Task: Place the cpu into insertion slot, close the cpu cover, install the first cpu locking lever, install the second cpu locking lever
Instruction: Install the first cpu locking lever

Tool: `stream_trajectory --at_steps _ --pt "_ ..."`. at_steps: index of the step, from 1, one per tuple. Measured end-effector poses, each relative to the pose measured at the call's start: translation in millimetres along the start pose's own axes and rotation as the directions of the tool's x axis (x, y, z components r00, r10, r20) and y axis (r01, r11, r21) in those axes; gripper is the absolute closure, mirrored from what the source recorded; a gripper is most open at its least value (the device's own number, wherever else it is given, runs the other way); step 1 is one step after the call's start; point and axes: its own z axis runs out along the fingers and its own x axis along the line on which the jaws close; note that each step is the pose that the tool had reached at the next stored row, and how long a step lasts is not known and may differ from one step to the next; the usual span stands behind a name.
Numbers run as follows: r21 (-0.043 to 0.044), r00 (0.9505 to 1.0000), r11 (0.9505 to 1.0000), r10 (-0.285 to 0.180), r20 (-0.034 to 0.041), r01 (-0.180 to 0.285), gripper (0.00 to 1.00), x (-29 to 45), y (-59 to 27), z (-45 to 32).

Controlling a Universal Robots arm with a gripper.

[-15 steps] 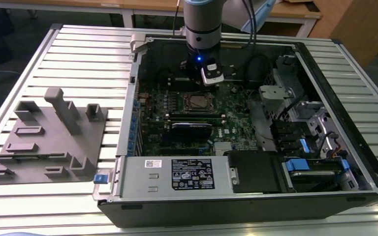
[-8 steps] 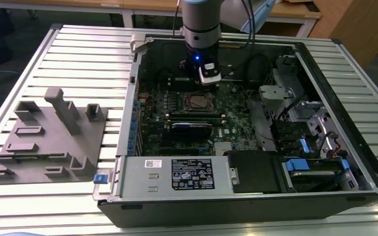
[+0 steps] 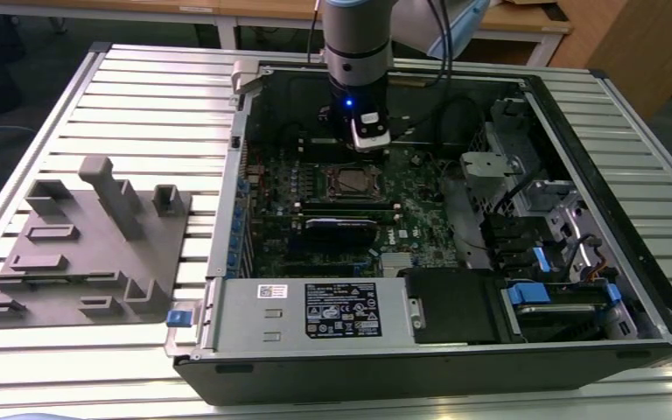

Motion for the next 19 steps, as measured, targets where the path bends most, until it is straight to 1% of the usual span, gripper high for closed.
stream_trajectory --at_steps 4,7,12,19 --pt "-0.0005 1.0 1.0 0.002 0.0015 -0.002 0.89 1.8 -0.1 0.0" --pt "0.0008 1.0 1.0 0.002 0.0035 -0.002 0.89 2.3 0.1 0.1" --pt "0.009 1.0 0.9999 0.005 0.0085 -0.005 0.89 2.9 -0.2 0.8" --pt "0.0163 0.9998 0.9998 0.013 0.0143 -0.013 0.89 3.2 -0.6 3.2"
